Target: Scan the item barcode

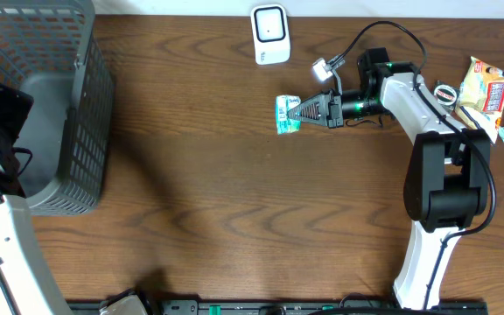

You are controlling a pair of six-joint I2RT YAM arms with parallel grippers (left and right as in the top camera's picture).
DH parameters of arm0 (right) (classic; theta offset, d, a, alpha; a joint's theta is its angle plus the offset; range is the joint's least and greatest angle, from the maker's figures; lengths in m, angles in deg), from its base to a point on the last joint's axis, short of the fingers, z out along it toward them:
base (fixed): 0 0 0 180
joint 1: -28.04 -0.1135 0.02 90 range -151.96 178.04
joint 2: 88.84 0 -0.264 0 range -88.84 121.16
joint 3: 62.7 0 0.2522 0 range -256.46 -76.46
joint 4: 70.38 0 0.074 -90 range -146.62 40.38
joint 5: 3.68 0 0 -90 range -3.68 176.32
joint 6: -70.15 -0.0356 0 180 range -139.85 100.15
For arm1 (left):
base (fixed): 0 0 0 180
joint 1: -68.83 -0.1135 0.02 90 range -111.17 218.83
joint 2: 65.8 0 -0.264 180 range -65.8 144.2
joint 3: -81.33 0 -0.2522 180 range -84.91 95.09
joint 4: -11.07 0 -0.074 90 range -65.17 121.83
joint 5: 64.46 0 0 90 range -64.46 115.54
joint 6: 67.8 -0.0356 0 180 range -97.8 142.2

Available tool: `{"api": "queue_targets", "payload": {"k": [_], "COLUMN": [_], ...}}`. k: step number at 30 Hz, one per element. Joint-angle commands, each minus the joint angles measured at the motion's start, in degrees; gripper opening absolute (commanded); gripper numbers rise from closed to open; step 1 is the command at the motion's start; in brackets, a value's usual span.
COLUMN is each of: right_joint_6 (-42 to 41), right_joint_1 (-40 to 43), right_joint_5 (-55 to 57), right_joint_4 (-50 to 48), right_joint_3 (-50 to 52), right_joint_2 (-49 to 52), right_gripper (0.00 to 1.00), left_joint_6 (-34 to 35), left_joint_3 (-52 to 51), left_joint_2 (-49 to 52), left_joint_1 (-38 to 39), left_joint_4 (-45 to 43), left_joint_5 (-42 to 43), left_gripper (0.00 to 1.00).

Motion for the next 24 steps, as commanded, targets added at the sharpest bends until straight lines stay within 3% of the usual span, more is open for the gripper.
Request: {"api": "queue_targets", "payload": {"k": [1,24], "right_joint_6": [1.4,-0.4], "right_joint_1": [-0.3,-1.3], "right_joint_5": [-1.1,-1.0], "right_joint_4": [0.3,0.4], "right_joint_3": [0.3,0.3], "right_joint_2": [-1.6,-1.6], "right_gripper": [0.01,0.01], "left_joint_6": [0.1,0.1], "left_joint_3": [0.1,0.1], "left_joint_2": [0.3,0.3], "left_joint_1": [-0.1,-0.1], "left_joint_4": [0.0,0.0], "left_joint_5": [-0.5,-0.5], "left_gripper": [0.98,0.98]}}
